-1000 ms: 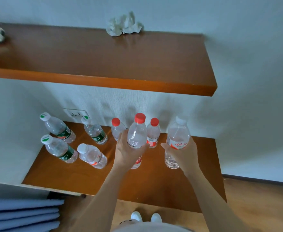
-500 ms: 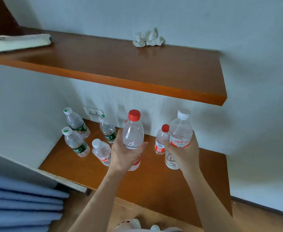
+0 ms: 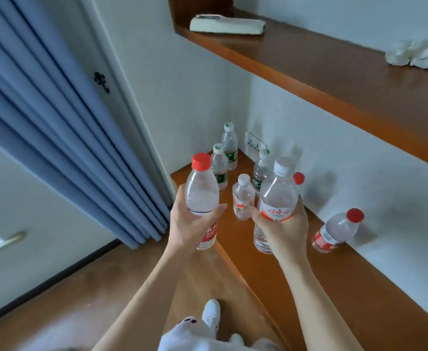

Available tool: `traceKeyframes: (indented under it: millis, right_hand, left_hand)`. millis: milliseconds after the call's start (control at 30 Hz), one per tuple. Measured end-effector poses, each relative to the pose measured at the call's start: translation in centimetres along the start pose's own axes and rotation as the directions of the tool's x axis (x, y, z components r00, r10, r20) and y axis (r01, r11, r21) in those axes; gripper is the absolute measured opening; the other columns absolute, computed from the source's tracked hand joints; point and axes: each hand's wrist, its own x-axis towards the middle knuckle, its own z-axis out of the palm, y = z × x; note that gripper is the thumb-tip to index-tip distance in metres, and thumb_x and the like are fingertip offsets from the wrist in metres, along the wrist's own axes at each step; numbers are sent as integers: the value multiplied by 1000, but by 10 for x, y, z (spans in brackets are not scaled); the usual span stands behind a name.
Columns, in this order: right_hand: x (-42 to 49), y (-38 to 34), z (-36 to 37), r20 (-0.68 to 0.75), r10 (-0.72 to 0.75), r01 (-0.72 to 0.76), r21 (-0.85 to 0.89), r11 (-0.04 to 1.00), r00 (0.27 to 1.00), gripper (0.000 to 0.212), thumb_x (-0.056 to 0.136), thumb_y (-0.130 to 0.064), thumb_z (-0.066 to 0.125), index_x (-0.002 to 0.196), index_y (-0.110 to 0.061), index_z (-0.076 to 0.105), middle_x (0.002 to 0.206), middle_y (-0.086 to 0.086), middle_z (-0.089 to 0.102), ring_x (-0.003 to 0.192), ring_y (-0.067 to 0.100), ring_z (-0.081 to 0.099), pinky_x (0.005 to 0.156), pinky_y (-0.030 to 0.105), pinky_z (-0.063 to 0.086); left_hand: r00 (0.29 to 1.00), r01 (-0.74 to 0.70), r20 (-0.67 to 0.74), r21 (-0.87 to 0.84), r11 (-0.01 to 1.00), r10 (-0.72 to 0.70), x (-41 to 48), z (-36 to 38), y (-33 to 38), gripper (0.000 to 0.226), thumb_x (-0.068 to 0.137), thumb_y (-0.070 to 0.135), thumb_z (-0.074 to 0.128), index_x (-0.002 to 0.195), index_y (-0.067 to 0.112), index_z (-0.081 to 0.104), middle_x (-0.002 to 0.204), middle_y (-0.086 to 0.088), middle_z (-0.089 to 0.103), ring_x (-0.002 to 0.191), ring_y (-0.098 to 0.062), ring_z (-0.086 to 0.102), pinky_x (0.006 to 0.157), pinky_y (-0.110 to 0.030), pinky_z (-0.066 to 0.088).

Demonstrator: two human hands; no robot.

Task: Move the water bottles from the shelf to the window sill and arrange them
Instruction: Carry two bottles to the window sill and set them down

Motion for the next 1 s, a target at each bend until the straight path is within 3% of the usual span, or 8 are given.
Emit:
traceKeyframes:
  millis: [200,300,433,567,633,767,933,1000]
  right_hand:
    - [-24,-17,61,220,-73,58,74,996,973,66,70,-32,89,125,-29,53,107,-18,65,101,4,67,83,21,58]
    - [-41,-28,96,335,-101,66,114,991,937,64,71,-19,89,117,-40,51,99,-28,64,98,-5,64,78,10,52]
    - [-71,-42,149,503,-119,50,148,988,856,65,70,-27,89,125,-27,54,110,-9,67,100,3,67,77,9,52]
    - [-104,-60,202,650,-123,32,150,988,750,59,66,-37,89,114,-24,58,100,-7,69,93,8,68,79,20,58]
    - [-119,-67,230,702,-134,37,151,988,699,56,68,-30,91,112,-24,58,98,-11,68,92,4,67,78,15,55]
    - [-153,-85,289,789,-155,60,149,987,594,57,67,-28,91,109,-34,52,97,-22,64,90,-12,61,71,3,46]
    - [-194,-102,372,867,-149,66,134,989,476,60,68,-33,90,114,-30,53,103,-14,66,96,1,64,76,12,51]
    - [-209,-112,409,886,-150,91,122,988,438,63,67,-35,90,117,-30,52,106,-13,65,97,3,64,73,7,50]
  left_hand:
    - [967,91,-242,22,996,-83,-37,-70,-16,58,62,43,85,109,44,52,101,5,66,97,-19,66,83,-43,58]
    - [923,141,-368,38,989,-117,-56,-109,-27,52,64,35,88,102,38,53,92,12,65,88,-13,66,77,-32,58]
    - [825,199,-547,45,979,-143,-84,-160,-37,50,68,25,89,103,24,54,89,10,62,87,-5,60,69,-9,48]
    - [711,247,-683,20,969,-167,-113,-209,-53,48,68,26,88,99,37,53,91,16,63,90,-1,61,75,-15,48]
    - [653,264,-739,19,964,-164,-125,-233,-61,51,67,26,89,97,41,51,93,16,63,92,-1,62,76,-17,48]
    - [555,315,-817,34,948,-155,-140,-284,-78,54,67,26,89,99,43,48,94,18,60,94,4,59,73,-6,45]
    - [451,354,-877,6,935,-165,-145,-356,-106,59,68,27,88,97,50,42,94,25,54,92,22,51,70,3,38]
    - [422,369,-891,-1,929,-168,-142,-390,-120,60,68,31,88,97,53,40,93,27,51,92,25,49,68,4,38]
